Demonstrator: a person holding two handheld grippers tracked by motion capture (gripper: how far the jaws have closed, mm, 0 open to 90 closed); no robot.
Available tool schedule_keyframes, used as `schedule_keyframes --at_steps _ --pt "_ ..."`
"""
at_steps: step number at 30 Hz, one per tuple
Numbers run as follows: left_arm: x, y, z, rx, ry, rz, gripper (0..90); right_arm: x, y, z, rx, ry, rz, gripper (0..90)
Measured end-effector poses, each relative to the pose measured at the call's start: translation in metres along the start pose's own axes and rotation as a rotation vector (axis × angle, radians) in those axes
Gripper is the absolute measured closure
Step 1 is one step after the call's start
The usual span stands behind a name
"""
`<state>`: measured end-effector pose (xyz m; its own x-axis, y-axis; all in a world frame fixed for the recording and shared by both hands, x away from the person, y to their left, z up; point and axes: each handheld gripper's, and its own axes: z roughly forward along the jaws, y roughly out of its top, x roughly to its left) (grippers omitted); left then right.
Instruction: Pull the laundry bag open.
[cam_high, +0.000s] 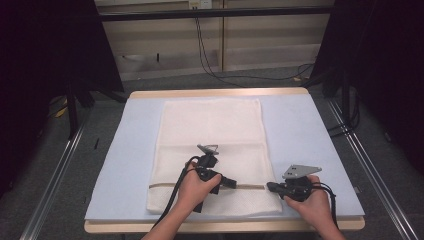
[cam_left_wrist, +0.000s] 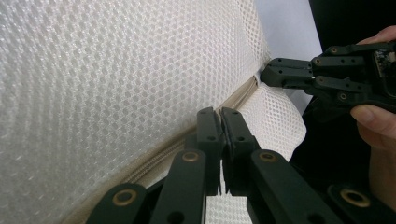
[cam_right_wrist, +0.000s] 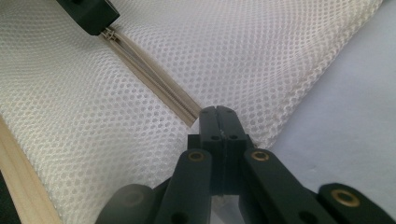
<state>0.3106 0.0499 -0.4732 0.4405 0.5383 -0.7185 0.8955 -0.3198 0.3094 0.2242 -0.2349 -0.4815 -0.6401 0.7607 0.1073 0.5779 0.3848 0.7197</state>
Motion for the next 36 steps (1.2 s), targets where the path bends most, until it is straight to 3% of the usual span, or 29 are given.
schedule_keyframes --at_steps 17,20,24,25,30,35,36 --pt "0.008 -0.004 -0.018 -0.009 0.020 0.002 87.3 0.000 0.000 0.000 0.000 0.001 0.001 90.0" --pt "0.010 -0.005 -0.021 -0.005 0.005 -0.008 87.3 0.000 0.000 0.000 0.000 0.001 0.000 90.0" --pt "0.013 -0.008 -0.024 -0.016 0.018 -0.024 87.3 -0.001 0.000 0.000 -0.002 0.003 0.000 90.0" --pt "0.015 -0.008 -0.026 -0.008 0.031 -0.012 87.3 -0.001 0.000 0.000 -0.003 0.002 0.000 90.0" --pt "0.019 -0.010 -0.034 -0.012 0.017 -0.028 87.3 -0.001 0.000 0.000 -0.002 0.003 0.003 90.0" --pt "0.024 -0.012 -0.043 -0.019 0.042 -0.021 87.3 -0.001 0.000 0.000 -0.003 0.002 0.001 90.0" --pt "0.024 -0.013 -0.044 -0.021 0.025 -0.035 87.3 -0.001 0.000 0.000 -0.003 0.003 0.001 90.0"
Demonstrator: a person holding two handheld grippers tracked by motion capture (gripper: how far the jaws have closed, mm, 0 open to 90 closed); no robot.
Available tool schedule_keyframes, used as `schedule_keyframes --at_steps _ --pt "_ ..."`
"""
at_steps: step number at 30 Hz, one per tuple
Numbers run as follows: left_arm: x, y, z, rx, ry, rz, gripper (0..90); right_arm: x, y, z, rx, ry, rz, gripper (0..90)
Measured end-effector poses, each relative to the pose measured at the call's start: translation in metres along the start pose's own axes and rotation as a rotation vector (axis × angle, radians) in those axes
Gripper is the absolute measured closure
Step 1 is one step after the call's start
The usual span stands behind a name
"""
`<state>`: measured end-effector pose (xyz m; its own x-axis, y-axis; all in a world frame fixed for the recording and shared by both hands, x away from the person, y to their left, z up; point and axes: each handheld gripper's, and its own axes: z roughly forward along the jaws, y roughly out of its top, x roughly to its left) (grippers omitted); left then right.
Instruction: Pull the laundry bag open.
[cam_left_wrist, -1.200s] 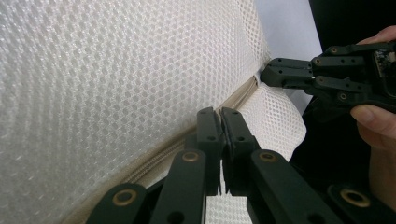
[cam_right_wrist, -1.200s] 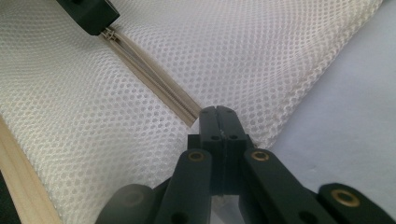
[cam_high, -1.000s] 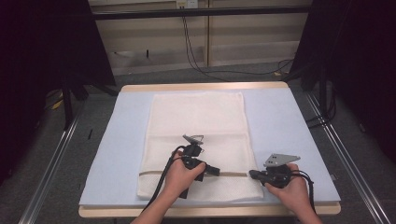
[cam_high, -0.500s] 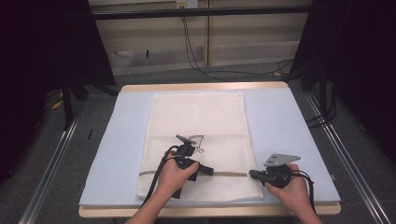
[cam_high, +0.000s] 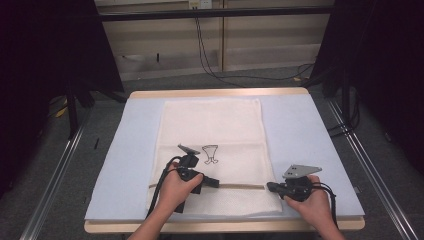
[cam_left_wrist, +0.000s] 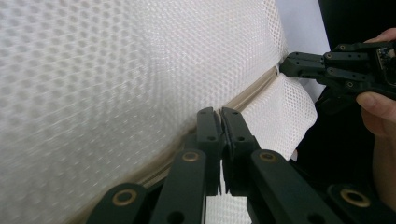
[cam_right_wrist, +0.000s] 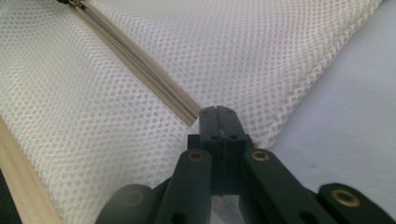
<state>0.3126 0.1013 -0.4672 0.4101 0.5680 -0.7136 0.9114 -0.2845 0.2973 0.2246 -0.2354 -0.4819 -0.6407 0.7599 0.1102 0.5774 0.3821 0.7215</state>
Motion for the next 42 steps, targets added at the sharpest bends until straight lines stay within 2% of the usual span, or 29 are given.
schedule_keyframes --at_steps 1,6,8,9,14,18,19,24,28,36,42 --pt "0.001 0.000 -0.002 -0.002 0.011 0.006 87.3 0.000 0.000 0.000 0.001 0.000 0.001 90.0" --pt "0.004 -0.003 -0.011 -0.015 0.014 0.003 87.3 0.000 0.000 0.000 0.002 0.001 0.002 90.0" --pt "0.006 -0.003 -0.013 -0.018 0.021 0.013 87.3 0.000 0.000 0.000 0.002 0.000 0.004 90.0" --pt "0.006 -0.004 -0.014 -0.024 0.014 -0.004 87.3 0.000 0.000 0.000 0.003 -0.001 0.004 90.0" --pt "0.011 -0.006 -0.022 -0.025 0.023 0.009 87.3 0.000 0.000 0.000 0.003 0.000 0.004 90.0" --pt "0.012 -0.010 -0.029 -0.036 0.026 -0.005 87.3 0.000 0.001 0.000 0.004 0.001 0.003 90.0" --pt "0.014 -0.010 -0.032 -0.037 0.042 0.001 87.3 0.000 0.001 0.000 0.004 0.001 0.005 90.0" --pt "0.023 -0.015 -0.046 -0.052 0.053 -0.017 87.3 0.000 0.000 0.000 -0.003 0.007 0.016 90.0" --pt "0.029 -0.019 -0.059 -0.068 0.067 -0.029 87.3 0.000 0.001 0.000 0.006 -0.002 0.006 90.0" --pt "0.042 -0.027 -0.074 -0.094 0.076 -0.034 87.3 0.000 0.001 0.000 0.007 -0.001 0.007 90.0" --pt "0.050 -0.033 -0.090 -0.108 0.091 -0.053 87.3 0.000 0.001 0.000 0.006 0.003 0.010 90.0"
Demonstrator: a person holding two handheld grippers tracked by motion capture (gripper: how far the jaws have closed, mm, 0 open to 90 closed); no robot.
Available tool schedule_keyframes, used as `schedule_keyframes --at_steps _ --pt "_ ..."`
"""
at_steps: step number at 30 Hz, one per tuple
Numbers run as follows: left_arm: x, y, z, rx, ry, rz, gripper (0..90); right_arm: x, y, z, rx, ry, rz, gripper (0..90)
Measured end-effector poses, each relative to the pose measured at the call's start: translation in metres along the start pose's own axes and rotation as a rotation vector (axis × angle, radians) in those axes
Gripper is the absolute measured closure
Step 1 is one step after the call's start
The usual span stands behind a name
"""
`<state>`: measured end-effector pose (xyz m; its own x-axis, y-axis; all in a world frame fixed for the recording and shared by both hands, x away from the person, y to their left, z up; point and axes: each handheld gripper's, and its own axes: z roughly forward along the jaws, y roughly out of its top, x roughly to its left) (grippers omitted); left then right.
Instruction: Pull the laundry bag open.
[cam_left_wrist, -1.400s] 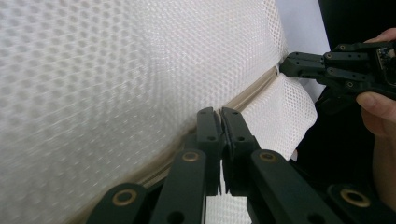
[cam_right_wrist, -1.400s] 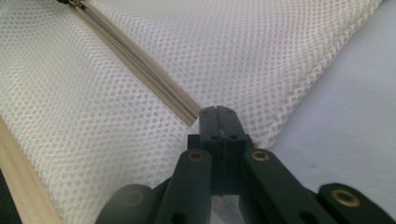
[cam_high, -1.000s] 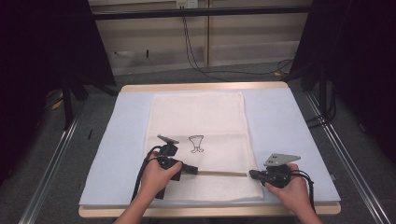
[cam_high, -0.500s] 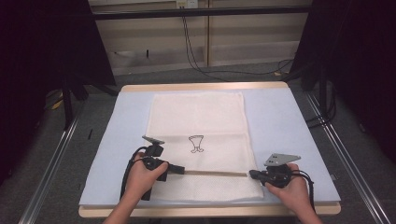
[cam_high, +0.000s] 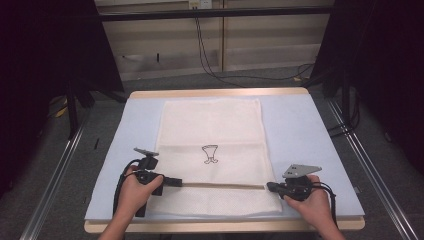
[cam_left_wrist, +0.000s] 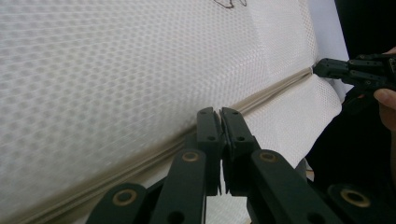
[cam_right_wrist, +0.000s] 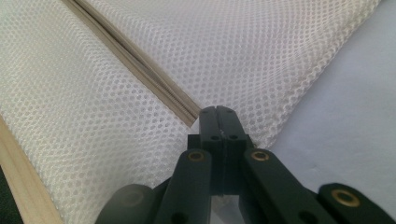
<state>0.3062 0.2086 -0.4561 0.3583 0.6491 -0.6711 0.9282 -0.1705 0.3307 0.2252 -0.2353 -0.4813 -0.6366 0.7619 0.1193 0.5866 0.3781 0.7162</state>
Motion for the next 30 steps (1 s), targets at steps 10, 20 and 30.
schedule_keyframes --at_steps 10,20,30 --pt "0.029 -0.012 -0.035 -0.053 0.019 -0.053 87.2 0.000 0.000 0.000 0.002 -0.001 0.000 90.0" --pt "0.053 -0.022 -0.054 -0.055 0.059 -0.097 87.3 0.000 0.000 0.000 0.002 0.000 -0.001 90.0" --pt "0.075 -0.030 -0.066 -0.080 0.056 -0.152 87.2 0.000 0.000 0.000 0.000 -0.001 0.001 90.0"
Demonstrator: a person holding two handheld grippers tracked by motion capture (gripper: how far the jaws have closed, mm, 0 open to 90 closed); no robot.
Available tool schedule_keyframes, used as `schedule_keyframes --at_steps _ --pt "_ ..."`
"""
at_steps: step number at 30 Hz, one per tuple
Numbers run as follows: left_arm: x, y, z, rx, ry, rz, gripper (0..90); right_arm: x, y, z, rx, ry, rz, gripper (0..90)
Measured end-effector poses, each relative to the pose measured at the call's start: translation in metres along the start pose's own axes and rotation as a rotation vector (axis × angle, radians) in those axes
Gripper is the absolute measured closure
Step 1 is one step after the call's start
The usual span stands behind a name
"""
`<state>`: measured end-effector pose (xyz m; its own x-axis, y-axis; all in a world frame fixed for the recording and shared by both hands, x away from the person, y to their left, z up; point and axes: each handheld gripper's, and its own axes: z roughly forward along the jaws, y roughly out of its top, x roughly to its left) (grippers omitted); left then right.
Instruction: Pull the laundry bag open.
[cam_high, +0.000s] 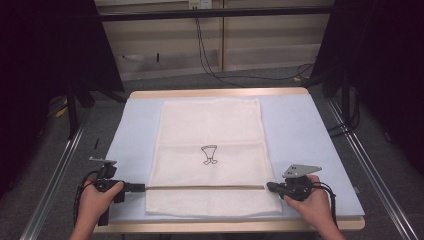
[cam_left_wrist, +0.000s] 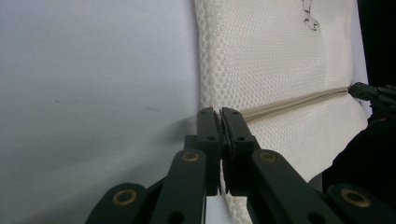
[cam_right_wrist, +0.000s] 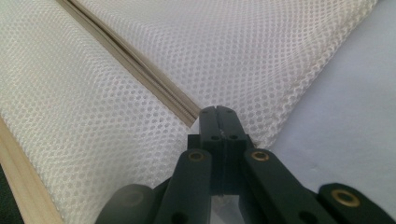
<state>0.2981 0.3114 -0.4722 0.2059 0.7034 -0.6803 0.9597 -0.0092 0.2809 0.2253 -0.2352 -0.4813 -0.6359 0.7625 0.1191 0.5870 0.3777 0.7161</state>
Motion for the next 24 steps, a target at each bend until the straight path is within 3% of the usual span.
schedule_keyframes --at_steps 4,5,6,7,8,10,13,15,17,22,24 --pt "-0.007 0.004 -0.006 -0.021 0.025 0.047 82.7 -0.001 0.000 -0.001 -0.004 0.004 -0.002 90.0" --pt "-0.011 0.006 -0.009 -0.051 0.015 0.029 79.0 -0.001 0.000 -0.001 -0.006 0.008 -0.004 90.0" --pt "-0.012 0.008 -0.011 -0.066 0.010 0.042 72.6 -0.002 0.001 -0.002 -0.003 0.016 -0.006 90.0" --pt "-0.013 0.011 -0.014 -0.097 0.031 0.077 69.4 -0.003 0.002 -0.004 -0.003 0.015 0.005 89.5" --pt "-0.014 0.013 -0.016 -0.109 0.038 0.087 67.7 -0.005 0.004 -0.008 -0.034 0.000 0.026 76.6" --pt "-0.018 0.019 -0.017 -0.173 0.040 0.098 60.9 -0.011 0.008 -0.014 -0.114 -0.028 0.066 60.1" --pt "-0.023 0.026 -0.012 -0.230 0.082 0.140 48.0 -0.024 0.011 -0.024 -0.158 -0.118 0.073 51.8" --pt "-0.024 0.031 -0.007 -0.295 0.122 0.188 39.3 -0.033 0.009 -0.027 -0.186 -0.142 0.070 41.9" --pt "-0.024 0.034 -0.002 -0.342 0.162 0.199 35.9 -0.040 0.007 -0.027 -0.173 -0.182 0.076 36.6" --pt "-0.021 0.040 0.009 -0.416 0.260 0.293 23.2 -0.053 0.004 -0.026 -0.148 -0.224 0.092 27.6" --pt "-0.019 0.042 0.010 -0.415 0.292 0.324 21.2 -0.057 0.003 -0.025 -0.142 -0.236 0.085 25.5"
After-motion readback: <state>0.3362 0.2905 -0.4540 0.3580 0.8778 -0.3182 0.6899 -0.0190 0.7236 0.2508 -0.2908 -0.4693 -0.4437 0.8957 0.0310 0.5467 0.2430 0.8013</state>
